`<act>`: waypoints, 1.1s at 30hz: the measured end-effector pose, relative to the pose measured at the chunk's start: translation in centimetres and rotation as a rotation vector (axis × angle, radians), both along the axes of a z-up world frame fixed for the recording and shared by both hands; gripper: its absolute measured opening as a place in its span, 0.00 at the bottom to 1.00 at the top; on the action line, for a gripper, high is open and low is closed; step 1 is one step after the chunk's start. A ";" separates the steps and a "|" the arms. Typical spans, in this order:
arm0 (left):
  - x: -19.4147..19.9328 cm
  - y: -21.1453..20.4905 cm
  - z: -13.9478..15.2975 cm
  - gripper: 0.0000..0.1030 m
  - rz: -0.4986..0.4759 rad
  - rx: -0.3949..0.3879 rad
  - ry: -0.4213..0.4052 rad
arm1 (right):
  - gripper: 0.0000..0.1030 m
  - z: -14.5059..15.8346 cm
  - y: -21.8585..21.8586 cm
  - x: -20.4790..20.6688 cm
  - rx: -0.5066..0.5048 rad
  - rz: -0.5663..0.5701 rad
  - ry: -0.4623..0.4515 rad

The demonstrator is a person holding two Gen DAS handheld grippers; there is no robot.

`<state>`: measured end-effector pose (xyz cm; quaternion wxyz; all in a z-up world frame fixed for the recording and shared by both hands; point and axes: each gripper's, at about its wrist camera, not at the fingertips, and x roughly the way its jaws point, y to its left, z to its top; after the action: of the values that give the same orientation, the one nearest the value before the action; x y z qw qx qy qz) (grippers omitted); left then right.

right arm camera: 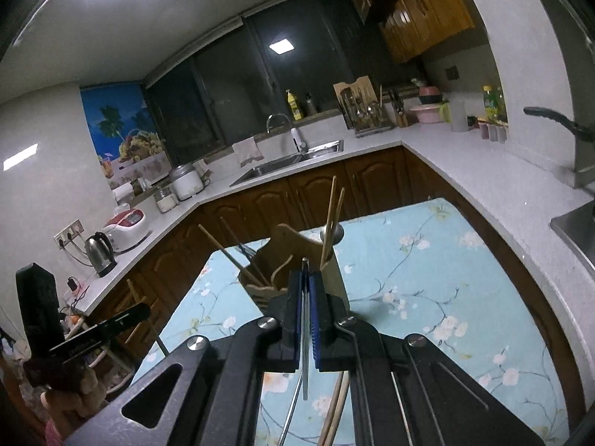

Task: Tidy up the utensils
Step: 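Lift both held chopsticks and carry them over the wooden caddy, then lower both held chopsticks into the wooden caddy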

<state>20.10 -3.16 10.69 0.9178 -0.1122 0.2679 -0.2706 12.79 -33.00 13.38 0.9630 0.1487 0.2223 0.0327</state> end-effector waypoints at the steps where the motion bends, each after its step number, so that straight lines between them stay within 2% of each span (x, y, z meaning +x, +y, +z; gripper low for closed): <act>1: 0.1 0.1 0.4 0.04 0.005 -0.003 -0.012 | 0.04 0.3 0.0 0.3 -0.001 0.001 -0.006; 5: 1.2 0.0 2.3 0.04 0.035 -0.010 -0.060 | 0.04 1.9 -0.2 1.1 -0.011 -0.002 -0.042; 12: 4.6 -0.9 6.8 0.04 0.092 -0.045 -0.199 | 0.04 5.6 -0.4 4.2 -0.016 -0.013 -0.127; 15: 6.4 -1.7 8.1 0.05 0.137 -0.055 -0.275 | 0.04 6.9 -0.6 6.0 -0.021 -0.028 -0.159; 18: 8.8 -2.6 8.4 0.05 0.177 -0.062 -0.311 | 0.04 7.4 -0.7 7.8 -0.029 -0.040 -0.172; 22: 11.9 -3.5 7.3 0.05 0.227 -0.064 -0.313 | 0.04 6.8 -0.6 9.9 -0.046 -0.057 -0.166; 26: 14.2 -4.4 4.5 0.04 0.247 -0.062 -0.258 | 0.04 4.6 -0.5 11.4 -0.052 -0.068 -0.136; 33: 14.5 -5.2 -0.6 0.04 0.228 -0.053 -0.165 | 0.04 0.1 -0.8 12.6 -0.029 -0.074 -0.068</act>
<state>34.64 -8.32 10.13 0.9582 -0.1435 0.1699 -0.1797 25.43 -33.76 13.44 0.9726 0.1416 0.1841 -0.0009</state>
